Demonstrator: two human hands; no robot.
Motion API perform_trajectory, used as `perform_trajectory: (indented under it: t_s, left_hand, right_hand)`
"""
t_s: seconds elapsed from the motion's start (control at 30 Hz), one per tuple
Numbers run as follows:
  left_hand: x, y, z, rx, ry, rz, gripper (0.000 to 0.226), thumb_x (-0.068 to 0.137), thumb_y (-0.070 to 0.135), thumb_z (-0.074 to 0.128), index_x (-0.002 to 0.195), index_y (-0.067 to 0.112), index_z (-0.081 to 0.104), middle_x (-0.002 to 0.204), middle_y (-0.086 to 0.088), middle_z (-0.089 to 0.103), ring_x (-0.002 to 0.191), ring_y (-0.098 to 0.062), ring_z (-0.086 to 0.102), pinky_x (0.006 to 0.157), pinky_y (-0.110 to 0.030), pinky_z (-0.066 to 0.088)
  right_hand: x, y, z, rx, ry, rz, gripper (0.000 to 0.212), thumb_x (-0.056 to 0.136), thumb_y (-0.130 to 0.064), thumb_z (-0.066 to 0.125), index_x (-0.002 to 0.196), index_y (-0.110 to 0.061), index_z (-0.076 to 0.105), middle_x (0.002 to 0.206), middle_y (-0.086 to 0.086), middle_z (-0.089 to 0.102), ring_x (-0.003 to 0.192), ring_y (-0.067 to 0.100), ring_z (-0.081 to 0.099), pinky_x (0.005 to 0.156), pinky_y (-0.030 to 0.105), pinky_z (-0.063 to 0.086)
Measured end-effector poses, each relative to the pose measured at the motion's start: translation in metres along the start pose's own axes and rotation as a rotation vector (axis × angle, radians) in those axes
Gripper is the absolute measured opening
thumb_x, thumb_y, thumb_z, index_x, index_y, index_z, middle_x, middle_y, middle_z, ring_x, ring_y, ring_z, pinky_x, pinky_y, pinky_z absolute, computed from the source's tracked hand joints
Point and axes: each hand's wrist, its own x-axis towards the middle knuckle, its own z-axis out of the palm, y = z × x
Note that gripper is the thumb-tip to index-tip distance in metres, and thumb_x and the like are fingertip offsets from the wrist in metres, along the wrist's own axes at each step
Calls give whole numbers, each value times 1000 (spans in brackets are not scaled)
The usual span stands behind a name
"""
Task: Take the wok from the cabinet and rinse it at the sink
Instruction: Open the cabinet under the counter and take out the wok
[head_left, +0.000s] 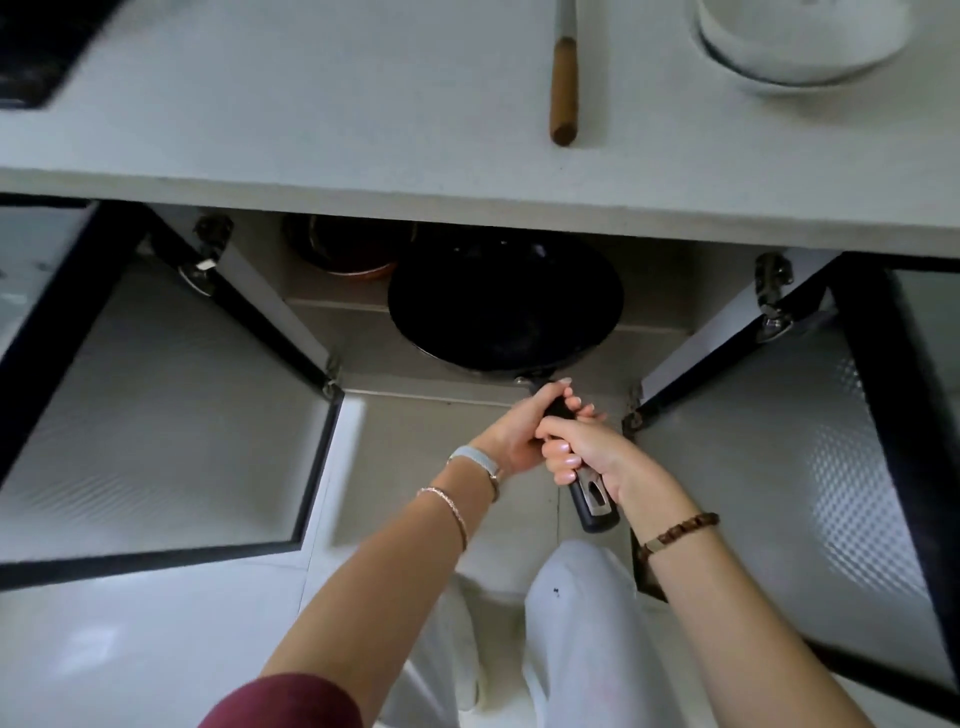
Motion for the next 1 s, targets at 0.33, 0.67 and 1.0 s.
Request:
perform_trajectory:
  t_s: [0.33,0.67,1.0]
  left_hand:
    - [-152,-40,68,-111,144,-26,37,100,32,42,66,16,45,64,1,58,73,-14,60,79,-25,49]
    - [-228,-86,105,-223,230,201,28,95,29,51,72,14,48,80,-5,57,82,-18,63,76,-28,55]
    - [-303,-40,130,-268,223,490,29,98,23,49,72,10,49,64,-1,59,68,-14,68,66,-26,56]
  right_hand:
    - [-154,-7,10,-81,-162,218,41,90,-5,44,53,-17,31,35,-5,31,26,6,27,29,16,25]
    - [-248,-1,4,-205,-323,251,34,89,-5,41,59,-18,31,39,-5,30,27,4,27,28,15,24]
    - [-301,-51,36,-262,-516,127,39,93,-8,41,58,-19,30,39,-6,30,26,2,27,27,15,24]
